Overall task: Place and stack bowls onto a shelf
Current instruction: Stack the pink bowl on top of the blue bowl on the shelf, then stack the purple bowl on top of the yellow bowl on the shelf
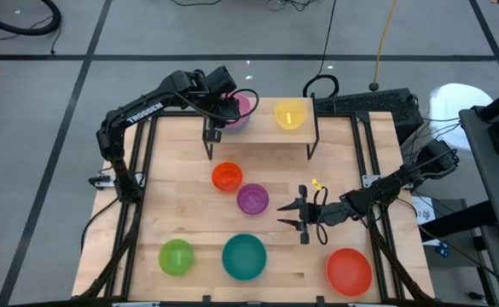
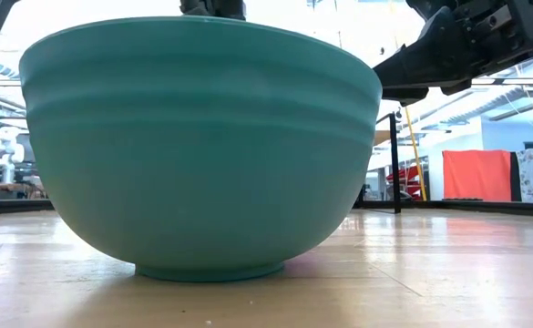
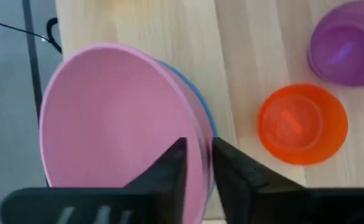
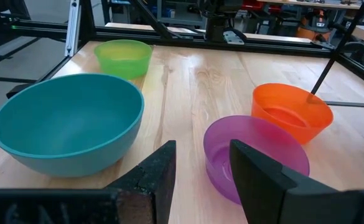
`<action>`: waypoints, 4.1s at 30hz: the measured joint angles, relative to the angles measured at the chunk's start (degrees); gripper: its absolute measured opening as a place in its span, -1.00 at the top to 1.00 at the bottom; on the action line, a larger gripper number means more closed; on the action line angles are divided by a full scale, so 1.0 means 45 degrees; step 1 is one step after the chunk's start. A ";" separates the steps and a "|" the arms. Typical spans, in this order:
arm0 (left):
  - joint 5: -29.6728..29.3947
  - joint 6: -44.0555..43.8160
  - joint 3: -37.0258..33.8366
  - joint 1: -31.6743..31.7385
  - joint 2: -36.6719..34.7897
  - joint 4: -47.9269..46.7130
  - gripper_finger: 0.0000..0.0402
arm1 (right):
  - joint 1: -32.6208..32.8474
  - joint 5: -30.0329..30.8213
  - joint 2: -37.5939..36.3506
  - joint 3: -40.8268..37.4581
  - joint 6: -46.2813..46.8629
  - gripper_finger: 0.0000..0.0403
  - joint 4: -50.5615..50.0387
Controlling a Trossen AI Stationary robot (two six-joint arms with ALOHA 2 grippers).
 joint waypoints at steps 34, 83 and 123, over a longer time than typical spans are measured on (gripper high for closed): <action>-0.0155 -0.2524 -0.1006 -0.0244 0.0049 0.0969 0.90 | 0.0000 -0.0005 0.0000 -0.0004 -0.0068 0.30 -0.0005; -0.0632 -0.5074 -0.7257 -0.3082 -0.6073 0.5741 0.90 | -0.0047 0.0019 -0.0005 0.0001 0.0751 0.30 -0.0206; -0.3948 -1.1166 -1.9077 -1.0357 -0.8670 1.9871 0.89 | -0.3381 -0.6375 0.5501 1.0157 -0.1143 0.30 -1.2793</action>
